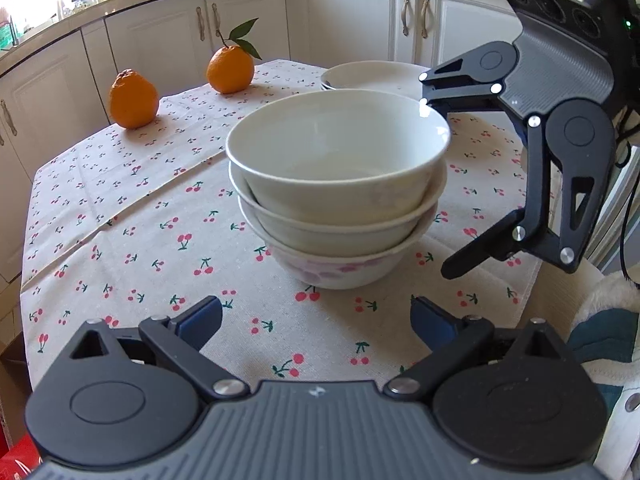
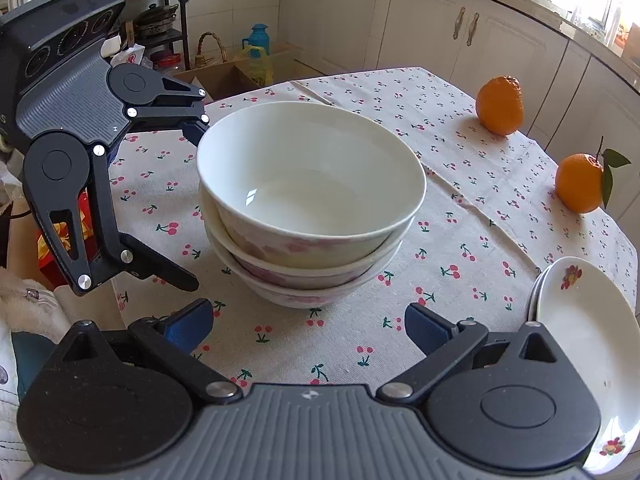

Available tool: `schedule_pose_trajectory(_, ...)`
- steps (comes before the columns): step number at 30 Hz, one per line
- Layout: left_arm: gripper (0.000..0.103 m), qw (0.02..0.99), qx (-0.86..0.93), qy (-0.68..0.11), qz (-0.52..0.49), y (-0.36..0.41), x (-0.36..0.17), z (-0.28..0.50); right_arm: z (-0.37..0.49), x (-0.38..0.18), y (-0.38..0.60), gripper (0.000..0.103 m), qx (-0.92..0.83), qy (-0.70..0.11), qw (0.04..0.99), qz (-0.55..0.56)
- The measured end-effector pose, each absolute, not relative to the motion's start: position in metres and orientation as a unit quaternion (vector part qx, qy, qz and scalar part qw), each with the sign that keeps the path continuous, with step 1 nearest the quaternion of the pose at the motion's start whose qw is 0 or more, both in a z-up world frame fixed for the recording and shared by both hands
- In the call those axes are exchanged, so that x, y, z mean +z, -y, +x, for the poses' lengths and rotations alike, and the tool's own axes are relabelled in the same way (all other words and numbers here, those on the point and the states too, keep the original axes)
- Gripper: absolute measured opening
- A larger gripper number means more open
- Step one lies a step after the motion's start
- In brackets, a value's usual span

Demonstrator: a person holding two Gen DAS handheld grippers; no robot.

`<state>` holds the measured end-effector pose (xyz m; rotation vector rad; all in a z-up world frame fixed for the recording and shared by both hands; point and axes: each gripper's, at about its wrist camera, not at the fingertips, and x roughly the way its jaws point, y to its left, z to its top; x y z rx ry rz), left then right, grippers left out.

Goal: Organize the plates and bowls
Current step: 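Grip the bowl stack from opposite sides with the left and right grippers, then lift and carry the bowl stack with both grippers toward the plate stack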

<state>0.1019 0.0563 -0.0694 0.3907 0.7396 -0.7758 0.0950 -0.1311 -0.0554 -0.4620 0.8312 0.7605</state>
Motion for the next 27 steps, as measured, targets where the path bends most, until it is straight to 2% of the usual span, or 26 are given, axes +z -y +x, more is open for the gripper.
schedule_pose_trajectory(17, 0.094, 0.79, -0.464, -0.324, 0.235, -0.047, -0.063, 0.128, 0.113, -0.048, 0.124, 0.102, 0.392, -0.394, 0.797, -0.237)
schedule_pose_trajectory(27, 0.092, 0.762, -0.504, -0.319, 0.252, -0.045, -0.06, 0.139, 0.123, -0.045, 0.117, 0.098, 0.415, -0.4, 0.775, -0.258)
